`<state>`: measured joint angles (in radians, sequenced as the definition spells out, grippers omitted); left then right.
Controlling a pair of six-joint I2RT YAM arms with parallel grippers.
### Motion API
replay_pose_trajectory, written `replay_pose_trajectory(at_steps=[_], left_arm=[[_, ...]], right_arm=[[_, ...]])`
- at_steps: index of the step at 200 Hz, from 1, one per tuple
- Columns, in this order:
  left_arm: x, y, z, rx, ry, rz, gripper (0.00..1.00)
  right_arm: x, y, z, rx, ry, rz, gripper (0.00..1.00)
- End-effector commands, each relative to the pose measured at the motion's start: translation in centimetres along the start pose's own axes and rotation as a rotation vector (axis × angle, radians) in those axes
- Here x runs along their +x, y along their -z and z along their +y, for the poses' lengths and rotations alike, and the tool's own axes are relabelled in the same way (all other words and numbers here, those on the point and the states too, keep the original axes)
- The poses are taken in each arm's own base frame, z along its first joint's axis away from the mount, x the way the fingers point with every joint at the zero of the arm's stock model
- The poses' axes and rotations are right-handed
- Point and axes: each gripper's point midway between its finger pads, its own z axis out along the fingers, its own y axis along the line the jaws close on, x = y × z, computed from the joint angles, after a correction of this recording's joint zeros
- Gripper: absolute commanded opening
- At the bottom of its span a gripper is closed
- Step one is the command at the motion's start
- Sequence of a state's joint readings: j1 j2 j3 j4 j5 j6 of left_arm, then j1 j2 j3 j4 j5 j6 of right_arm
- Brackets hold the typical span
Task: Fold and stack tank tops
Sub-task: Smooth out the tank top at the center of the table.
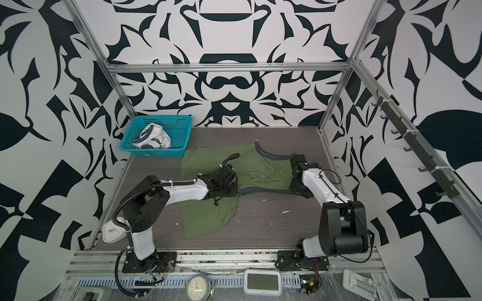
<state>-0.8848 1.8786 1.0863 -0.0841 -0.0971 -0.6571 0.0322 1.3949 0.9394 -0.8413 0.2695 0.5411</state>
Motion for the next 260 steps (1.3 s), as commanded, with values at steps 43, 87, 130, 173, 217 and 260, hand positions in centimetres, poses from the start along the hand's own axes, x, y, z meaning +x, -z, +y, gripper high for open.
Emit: replay_pose_trajectory(at_steps=[43,87,130,173,217,260], left_arm=[[1.5,2.4,-6.2,0.173,-0.195,0.004,0.05],[1.6,3.7,-6.1,0.191,-0.214,-0.032,0.23],[0.9,5.4,-4.7,0.142,-0.196,-0.083,0.46],[2.1,5.2,0.0,0.019,-0.071,-0.064,0.58],[6.6,4.4,5.6,-0.084,0.096,0.036,0.66],[9.2,6.0,10.7,-0.216,0.194,0.041,0.70]], right_arm=[[-0.1,4.0,0.7,-0.165,-0.074,-0.068,0.46],[0.4,1.8,2.8,-0.350,-0.140,0.026,0.44],[-1.9,0.2,4.9,-0.473,-0.185,0.067,0.43],[-1.7,-4.1,2.9,-0.377,-0.272,0.142,0.43],[-2.0,-7.6,-0.4,-0.297,-0.404,0.186,0.44],[-2.9,-10.0,-3.6,-0.208,-0.545,0.188,0.46]])
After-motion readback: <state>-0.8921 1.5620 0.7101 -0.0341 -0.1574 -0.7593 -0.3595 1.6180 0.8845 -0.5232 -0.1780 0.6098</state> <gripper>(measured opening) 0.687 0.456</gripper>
